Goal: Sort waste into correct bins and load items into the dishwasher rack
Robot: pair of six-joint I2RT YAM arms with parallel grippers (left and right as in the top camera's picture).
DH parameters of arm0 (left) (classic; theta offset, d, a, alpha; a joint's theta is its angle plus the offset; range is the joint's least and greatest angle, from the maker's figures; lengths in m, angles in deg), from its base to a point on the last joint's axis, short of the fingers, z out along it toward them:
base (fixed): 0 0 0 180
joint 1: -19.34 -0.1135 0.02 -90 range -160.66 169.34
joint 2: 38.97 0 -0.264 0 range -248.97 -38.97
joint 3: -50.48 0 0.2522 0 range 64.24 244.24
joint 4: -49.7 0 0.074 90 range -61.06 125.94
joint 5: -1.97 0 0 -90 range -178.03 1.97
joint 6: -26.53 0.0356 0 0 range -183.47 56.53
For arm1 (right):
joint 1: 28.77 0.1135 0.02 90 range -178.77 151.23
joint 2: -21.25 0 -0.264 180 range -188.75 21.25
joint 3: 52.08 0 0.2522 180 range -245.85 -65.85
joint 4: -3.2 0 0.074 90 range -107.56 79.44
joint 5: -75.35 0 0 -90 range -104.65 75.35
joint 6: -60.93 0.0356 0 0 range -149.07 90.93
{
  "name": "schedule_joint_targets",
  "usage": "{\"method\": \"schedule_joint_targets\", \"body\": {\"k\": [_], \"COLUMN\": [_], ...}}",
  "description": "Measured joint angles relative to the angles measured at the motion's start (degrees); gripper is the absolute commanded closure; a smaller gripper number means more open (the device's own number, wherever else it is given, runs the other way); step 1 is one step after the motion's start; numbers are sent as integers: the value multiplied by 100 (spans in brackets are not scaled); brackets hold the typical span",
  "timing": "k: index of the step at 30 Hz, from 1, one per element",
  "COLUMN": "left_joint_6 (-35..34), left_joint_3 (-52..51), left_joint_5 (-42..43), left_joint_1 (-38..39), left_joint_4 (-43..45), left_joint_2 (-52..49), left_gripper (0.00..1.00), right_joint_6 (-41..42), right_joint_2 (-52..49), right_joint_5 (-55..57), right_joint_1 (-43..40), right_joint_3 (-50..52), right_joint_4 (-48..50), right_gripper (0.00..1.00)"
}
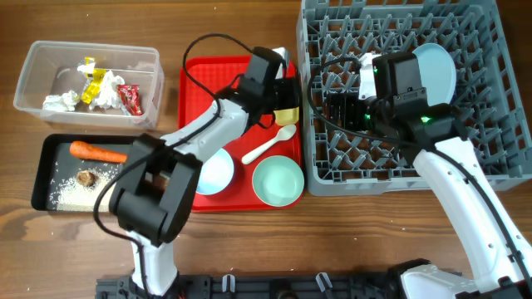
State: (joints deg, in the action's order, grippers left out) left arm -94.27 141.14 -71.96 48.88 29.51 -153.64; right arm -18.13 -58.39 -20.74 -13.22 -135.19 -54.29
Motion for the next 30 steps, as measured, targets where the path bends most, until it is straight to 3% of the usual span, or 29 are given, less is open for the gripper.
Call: {"method": "schedule_joint_targets", "body": {"k": [13, 18, 22, 25, 28, 30], "left_joint_6": [-317, -295, -28, 431, 1016, 1392], "left_joint_3": [0, 0, 0, 0, 13, 22], "left_joint_5": [-173, -345, -1034, -1244, -881, -365], "left_joint_1": [31, 31, 2, -210, -909, -1646], "left_joint_4": [-734, -953, -1204, -1781, -2785, -3335], "left_joint_2": [-201, 192, 896, 1447, 2009, 2229], "left_gripper": [91, 91, 85, 73, 57, 53], "right_joint_6": [0, 0, 2, -2, -2, -2], "right_joint_2": [0, 0, 0, 0, 0, 0], "right_joint_5": [83, 85, 85, 105, 111, 122], "right_joint_1": [0, 0, 0, 0, 0, 0], "right_joint_3": [0, 0, 0, 0, 0, 0], "right_joint_4": [0, 0, -24, -87, -107, -114], "right_gripper": [0, 0, 0, 0, 0, 0]}}
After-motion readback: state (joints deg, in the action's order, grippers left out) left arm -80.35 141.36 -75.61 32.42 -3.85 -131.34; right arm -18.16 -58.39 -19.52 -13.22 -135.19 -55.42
